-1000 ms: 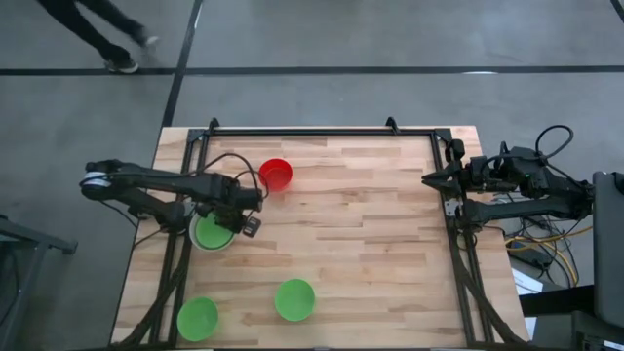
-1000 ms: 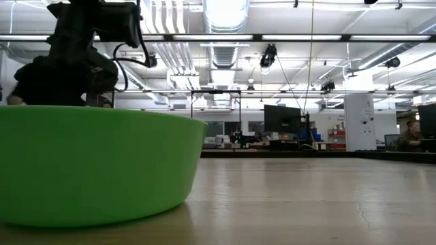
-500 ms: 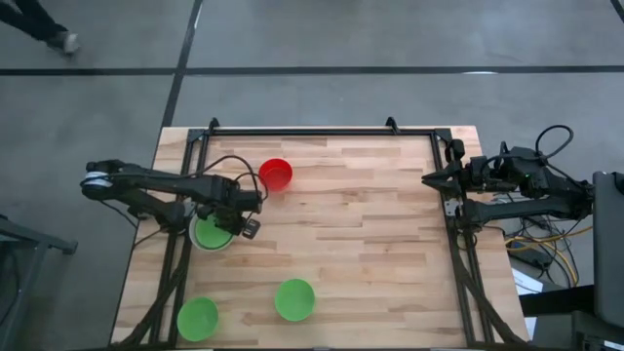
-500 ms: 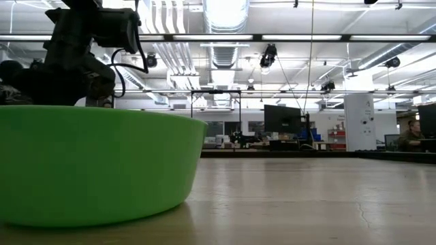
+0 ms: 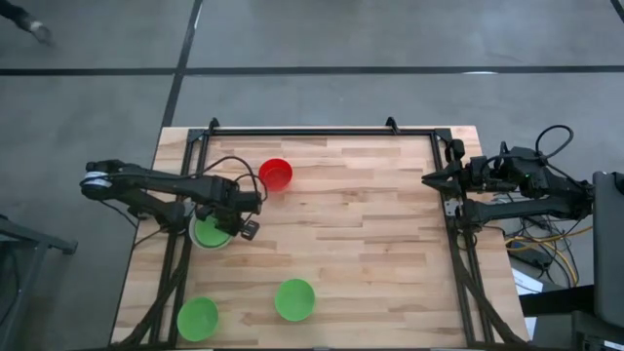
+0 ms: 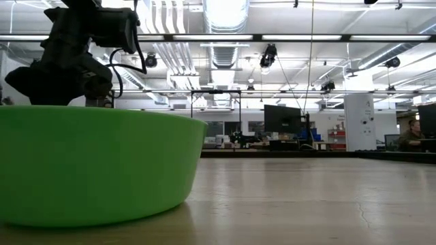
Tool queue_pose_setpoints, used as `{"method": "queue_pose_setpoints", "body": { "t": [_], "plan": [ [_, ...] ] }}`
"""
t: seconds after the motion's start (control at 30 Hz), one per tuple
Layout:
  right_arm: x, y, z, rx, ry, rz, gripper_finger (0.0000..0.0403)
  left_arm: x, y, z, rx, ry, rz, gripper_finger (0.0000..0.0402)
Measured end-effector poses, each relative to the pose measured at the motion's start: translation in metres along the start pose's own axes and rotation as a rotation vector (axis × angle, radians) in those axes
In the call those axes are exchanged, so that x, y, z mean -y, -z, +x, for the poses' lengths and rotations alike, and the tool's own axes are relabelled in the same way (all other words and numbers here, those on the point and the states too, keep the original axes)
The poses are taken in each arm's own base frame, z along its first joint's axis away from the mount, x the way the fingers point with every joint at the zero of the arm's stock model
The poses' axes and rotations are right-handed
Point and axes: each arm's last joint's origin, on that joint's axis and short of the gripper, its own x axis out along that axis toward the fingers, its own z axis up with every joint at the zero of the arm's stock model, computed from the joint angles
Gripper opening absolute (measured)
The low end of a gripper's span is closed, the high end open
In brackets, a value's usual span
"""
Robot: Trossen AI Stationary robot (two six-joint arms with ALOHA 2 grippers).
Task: Nest bowls inside each other
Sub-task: Move the stacked bowls toward the center of the table
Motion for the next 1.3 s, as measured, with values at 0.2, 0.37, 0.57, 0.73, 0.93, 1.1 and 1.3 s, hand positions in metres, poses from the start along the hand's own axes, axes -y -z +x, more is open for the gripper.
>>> {"method": "queue_pose_setpoints", "body": {
  "t": [0.2,0.37,0.57,0.73,0.93,1.1,1.3],
  "plan": [
    [0.0,0.0,0.0,0.0,0.0,0.0,0.0034,0.004,-0.001,-0.003,0.021,0.021,0.011,0.0025],
    [0.0,0.0,0.0,0.0,0.0,0.0,0.0034,0.006,-0.002,-0.007,0.041,0.03,0.016,0.0014],
    [0.0,0.0,0.0,-0.001,0.0,0.0,0.0034,0.011,-0.003,-0.012,0.057,0.06,0.023,0.0019],
    [0.0,0.0,0.0,0.0,0.0,0.0,0.0034,0.012,-0.003,-0.013,0.071,0.068,0.018,0.0018],
    [0.0,0.0,0.0,0.0,0.0,0.0,0.0034,0.014,-0.005,-0.013,0.079,0.081,0.001,0.0019],
    [0.0,0.0,0.0,0.0,0.0,0.0,0.0034,0.021,-0.007,-0.015,0.08,0.08,0.021,0.0019],
    [0.0,0.0,0.0,0.0,0.0,0.0,0.0034,0.038,-0.015,-0.017,0.101,0.064,0.076,0.002]
  ]
}}
